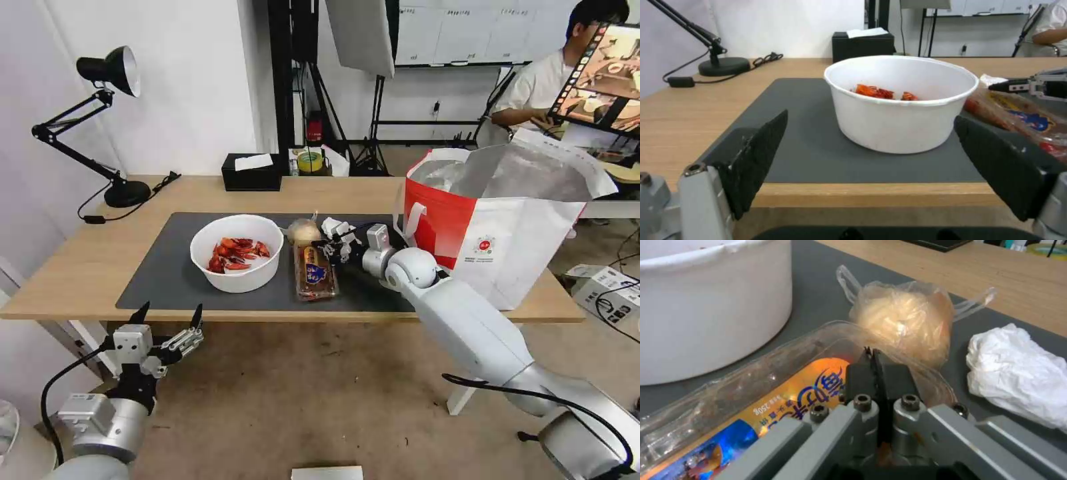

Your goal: Pick up the trash from the table and place it into the takeout bag.

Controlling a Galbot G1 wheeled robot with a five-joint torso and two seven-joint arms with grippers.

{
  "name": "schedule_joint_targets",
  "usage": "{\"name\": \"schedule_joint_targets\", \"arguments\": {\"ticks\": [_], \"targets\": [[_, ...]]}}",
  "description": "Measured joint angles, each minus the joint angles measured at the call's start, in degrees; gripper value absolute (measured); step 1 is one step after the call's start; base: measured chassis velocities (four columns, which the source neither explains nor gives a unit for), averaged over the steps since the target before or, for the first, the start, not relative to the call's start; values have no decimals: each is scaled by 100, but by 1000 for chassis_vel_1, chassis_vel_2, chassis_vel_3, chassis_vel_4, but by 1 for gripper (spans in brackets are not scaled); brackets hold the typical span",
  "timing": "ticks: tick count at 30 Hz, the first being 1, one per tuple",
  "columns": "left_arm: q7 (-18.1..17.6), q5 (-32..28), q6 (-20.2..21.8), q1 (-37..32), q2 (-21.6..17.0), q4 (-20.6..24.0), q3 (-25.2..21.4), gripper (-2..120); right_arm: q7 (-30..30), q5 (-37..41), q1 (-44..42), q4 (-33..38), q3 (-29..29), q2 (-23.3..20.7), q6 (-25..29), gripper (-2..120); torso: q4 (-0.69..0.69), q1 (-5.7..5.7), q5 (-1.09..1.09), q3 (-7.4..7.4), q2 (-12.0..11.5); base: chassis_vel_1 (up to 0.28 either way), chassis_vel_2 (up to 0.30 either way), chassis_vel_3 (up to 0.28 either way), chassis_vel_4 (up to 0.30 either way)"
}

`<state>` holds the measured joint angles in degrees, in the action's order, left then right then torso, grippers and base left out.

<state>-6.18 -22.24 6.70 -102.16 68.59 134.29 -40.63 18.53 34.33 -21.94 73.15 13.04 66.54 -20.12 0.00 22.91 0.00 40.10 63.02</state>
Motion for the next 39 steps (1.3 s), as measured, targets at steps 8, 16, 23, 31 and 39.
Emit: {"name": "schedule_joint_targets", "arguments": {"ticks": [8,16,23,31,39], "targets": [[13,-38,-4,19,-44,69,64,100,-57,209,39,183,28,-135,-96,0,0,0,0,0,0,0,0,0,0],[62,-596,-70,224,-215,91,237,100,-169,512,8,669,8,-396,-186,0,0,0,0,0,0,0,0,0,0],[330,-1913,91,734,-662,109,455,100,-278,599,22,800,1,-446,-197,0,0,0,0,0,0,0,0,0,0],[496,-4413,830,1302,-1190,248,780,100,-365,610,65,757,9,-343,-133,0,0,0,-1,0,0,0,0,0,0],[604,-6052,1338,1990,-1649,-144,930,100,-382,601,126,588,55,-140,-124,0,0,1,-1,1,0,0,0,0,0]]}}
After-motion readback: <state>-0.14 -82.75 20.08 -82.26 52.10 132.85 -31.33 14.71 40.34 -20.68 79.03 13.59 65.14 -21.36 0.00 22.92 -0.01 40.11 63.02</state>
